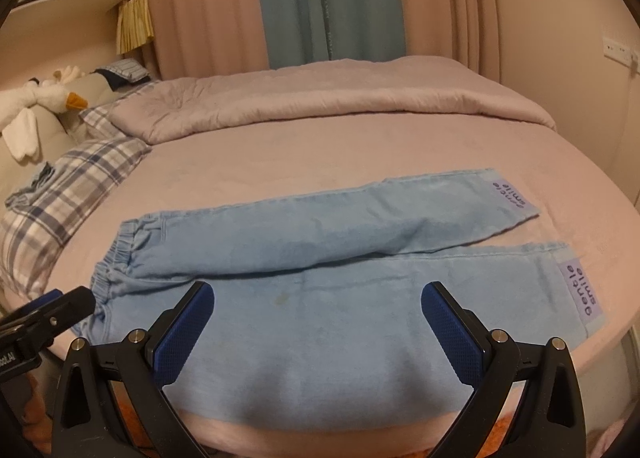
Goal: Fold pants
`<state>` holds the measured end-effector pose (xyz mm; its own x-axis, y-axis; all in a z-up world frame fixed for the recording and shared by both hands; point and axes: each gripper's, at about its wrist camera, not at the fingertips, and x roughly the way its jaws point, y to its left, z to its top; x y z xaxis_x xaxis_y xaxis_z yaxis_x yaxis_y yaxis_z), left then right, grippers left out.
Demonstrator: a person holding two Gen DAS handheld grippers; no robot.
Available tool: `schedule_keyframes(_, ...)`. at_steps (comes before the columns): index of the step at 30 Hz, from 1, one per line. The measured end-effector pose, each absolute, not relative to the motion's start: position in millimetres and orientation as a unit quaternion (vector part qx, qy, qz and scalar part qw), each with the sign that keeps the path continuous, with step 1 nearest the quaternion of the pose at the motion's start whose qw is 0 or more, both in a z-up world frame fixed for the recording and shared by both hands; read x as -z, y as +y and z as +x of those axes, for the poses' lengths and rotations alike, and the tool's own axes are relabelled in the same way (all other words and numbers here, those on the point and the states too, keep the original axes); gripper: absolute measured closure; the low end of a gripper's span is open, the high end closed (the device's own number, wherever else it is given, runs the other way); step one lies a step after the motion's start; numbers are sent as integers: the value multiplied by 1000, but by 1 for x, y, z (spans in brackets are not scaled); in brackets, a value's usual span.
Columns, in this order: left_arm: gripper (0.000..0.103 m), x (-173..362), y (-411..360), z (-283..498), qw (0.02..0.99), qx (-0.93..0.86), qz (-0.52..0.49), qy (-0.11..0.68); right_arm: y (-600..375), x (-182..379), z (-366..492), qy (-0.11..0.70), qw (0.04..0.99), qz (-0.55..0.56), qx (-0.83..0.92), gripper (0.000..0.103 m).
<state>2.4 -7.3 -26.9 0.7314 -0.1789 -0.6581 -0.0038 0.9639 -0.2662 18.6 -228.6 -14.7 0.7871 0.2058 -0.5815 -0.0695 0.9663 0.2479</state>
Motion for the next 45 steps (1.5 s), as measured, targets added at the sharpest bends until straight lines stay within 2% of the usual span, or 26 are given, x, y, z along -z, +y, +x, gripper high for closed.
schedule_keyframes(45,1,36,-7,8,909,56,-141,388,-232,24,21,335,933,115,-67,0)
